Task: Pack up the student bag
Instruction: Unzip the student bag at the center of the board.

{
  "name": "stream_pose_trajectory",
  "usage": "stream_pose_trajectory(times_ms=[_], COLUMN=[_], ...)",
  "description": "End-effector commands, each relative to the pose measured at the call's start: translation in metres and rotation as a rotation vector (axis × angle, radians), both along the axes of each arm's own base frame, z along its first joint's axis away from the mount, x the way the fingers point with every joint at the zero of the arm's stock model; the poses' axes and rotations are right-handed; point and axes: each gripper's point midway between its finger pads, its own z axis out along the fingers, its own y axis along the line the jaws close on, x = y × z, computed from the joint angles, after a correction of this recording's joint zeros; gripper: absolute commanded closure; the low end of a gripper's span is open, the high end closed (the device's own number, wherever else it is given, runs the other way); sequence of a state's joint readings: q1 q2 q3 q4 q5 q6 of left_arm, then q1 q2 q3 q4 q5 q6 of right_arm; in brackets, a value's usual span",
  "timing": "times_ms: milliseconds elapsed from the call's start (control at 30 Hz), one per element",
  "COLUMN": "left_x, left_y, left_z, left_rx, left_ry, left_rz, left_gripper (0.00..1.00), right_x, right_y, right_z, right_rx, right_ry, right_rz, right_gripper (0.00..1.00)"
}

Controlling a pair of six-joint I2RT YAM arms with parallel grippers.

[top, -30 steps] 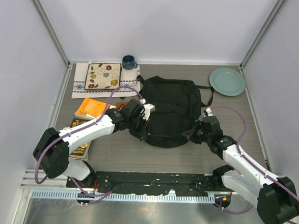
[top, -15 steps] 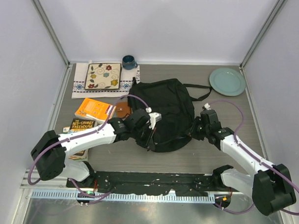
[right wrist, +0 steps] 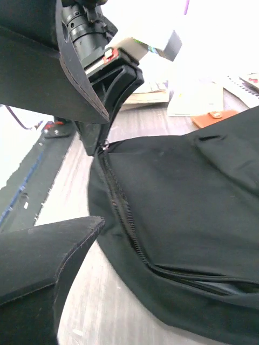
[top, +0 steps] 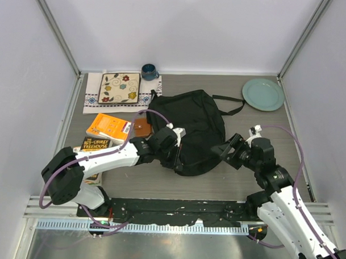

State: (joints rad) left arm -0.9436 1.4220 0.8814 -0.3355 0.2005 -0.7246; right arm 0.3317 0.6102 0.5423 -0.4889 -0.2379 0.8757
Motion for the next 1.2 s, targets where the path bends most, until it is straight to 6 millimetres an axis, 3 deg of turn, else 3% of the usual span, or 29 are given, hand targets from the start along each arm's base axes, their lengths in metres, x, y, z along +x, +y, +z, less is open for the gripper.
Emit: stream_pose_trajectory(times_ms=[0,200,367,533,600,733,767,833,1000,1167], left_x=[0.015,0.006,0.005,0.004,0.004,0.003,0.003,0.002,0.003,0.012], left_y=[-0.032,-0.046,-0.054,-0.061,-0.062,-0.058,-0.057,-0.054,-0.047,-0.027], left_z=[0.033,0.034,0.031,0.039,0.04,0.04,0.041,0.039,0.039,0.037], left_rx=[-0.108,-0.111,-0.099,-0.112,-0.113,-0.104,-0.105,-0.095,-0.07,0.022], left_ry=[-0.079,-0.082,-0.086,-0.1,-0.104,-0.114,-0.119,-0.124,-0.145,-0.196], left_rz=[-0.027,-0.072,-0.085,-0.095,-0.097,-0.098,-0.101,-0.107,-0.115,-0.094], left_gripper=[1.0,1.0,1.0,1.0,1.0,1.0,1.0,1.0,1.0,1.0], right_x=[-0.02,-0.015,-0.014,-0.011,-0.007,-0.003,-0.002,-0.004,-0.012,-0.015], right_y=[0.025,0.039,0.063,0.079,0.082,0.076,0.075,0.071,0.062,0.047], right_z=[-0.012,-0.018,-0.015,-0.037,-0.038,-0.047,-0.048,-0.056,-0.075,-0.085], right_rx=[0.247,0.285,0.314,0.337,0.351,0.306,0.298,0.279,0.222,0.162], right_ry=[0.163,0.215,0.212,0.281,0.277,0.265,0.257,0.257,0.267,0.256], right_rz=[0.002,-0.015,0.017,-0.006,-0.013,-0.037,-0.043,-0.047,-0.053,-0.097], right_gripper=[0.25,0.25,0.25,0.25,0.29,0.62,0.8,1.0,1.0,1.0])
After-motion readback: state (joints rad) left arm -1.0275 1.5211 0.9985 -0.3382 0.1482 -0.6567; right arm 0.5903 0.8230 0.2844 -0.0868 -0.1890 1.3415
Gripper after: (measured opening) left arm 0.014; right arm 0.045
